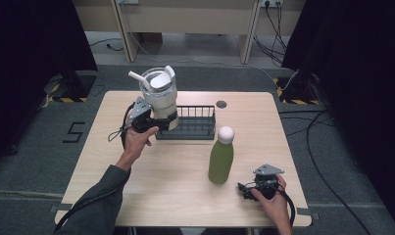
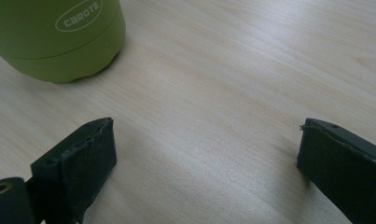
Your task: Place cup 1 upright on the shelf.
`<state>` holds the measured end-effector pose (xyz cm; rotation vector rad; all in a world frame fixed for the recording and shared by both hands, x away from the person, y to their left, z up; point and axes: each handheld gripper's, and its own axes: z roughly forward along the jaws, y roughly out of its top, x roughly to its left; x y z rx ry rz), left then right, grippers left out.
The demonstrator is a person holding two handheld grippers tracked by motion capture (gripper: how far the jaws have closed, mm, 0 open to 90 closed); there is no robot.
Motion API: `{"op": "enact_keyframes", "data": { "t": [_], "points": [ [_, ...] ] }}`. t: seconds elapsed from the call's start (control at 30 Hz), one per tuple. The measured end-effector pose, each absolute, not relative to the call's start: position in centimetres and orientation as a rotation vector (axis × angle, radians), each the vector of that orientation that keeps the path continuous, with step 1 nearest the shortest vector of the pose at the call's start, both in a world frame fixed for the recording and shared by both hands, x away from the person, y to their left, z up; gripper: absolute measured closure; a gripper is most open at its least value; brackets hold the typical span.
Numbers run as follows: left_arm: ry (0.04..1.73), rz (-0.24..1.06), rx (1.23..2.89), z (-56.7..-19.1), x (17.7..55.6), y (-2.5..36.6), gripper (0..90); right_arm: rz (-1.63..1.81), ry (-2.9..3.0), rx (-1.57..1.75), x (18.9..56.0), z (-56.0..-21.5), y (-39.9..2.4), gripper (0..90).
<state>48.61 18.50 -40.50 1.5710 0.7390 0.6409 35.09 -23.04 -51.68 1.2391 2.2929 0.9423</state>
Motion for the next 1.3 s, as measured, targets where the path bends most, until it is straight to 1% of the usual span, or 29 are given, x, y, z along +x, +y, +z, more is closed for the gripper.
{"op": "enact_keyframes", "data": {
  "t": [0.8,1.3],
  "points": [
    [0.768,0.658,1.556,-40.3,50.5,18.6,10.6,0.941,2.294,1.239,35.1,-51.7,-23.0,4.9],
    [0.789,0.662,1.554,-41.1,52.0,18.4,10.5,0.942,2.295,1.237,35.1,-51.7,-23.1,4.9]
  ]
}}
